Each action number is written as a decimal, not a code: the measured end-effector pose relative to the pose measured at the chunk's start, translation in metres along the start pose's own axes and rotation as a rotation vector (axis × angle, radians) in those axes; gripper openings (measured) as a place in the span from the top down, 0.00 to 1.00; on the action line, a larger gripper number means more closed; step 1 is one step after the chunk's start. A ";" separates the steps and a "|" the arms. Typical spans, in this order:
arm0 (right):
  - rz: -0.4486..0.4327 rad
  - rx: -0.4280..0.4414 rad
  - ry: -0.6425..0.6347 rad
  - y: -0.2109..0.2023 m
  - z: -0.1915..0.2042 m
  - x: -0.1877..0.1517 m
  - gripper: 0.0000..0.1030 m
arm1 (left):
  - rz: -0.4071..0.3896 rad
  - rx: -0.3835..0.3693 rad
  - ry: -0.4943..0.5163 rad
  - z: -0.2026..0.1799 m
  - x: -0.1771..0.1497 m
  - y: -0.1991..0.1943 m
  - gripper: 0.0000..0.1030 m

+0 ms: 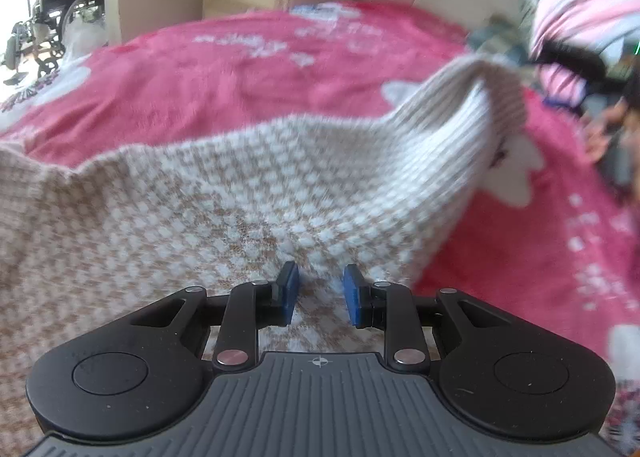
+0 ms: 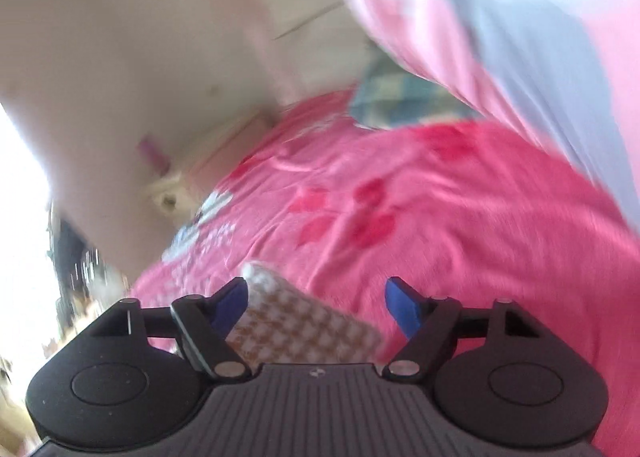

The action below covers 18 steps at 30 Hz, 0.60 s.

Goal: Fold clothes

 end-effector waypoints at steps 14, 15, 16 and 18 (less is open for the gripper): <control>0.286 0.032 -0.471 0.023 0.061 -0.001 0.94 | -0.043 0.030 0.016 -0.004 -0.008 -0.001 0.75; 0.289 0.031 -0.492 0.020 0.065 -0.002 0.98 | -0.049 0.032 0.009 -0.004 -0.009 -0.001 0.75; 0.289 0.033 -0.513 0.016 0.070 -0.003 0.99 | -0.054 0.035 0.003 -0.003 -0.010 -0.001 0.75; 0.272 0.060 -0.536 0.005 0.083 0.000 1.00 | -0.062 0.040 0.004 -0.004 -0.011 -0.002 0.75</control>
Point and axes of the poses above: each gripper's, at about its wrist camera, not at the fingertips, and y roughly the way its jaws point, z to its left, x to its top, the point moved 2 cm from there along y, roughly the way its jaws point, and after that the axes turned 14 degrees about -z, right-handed, at the moved point
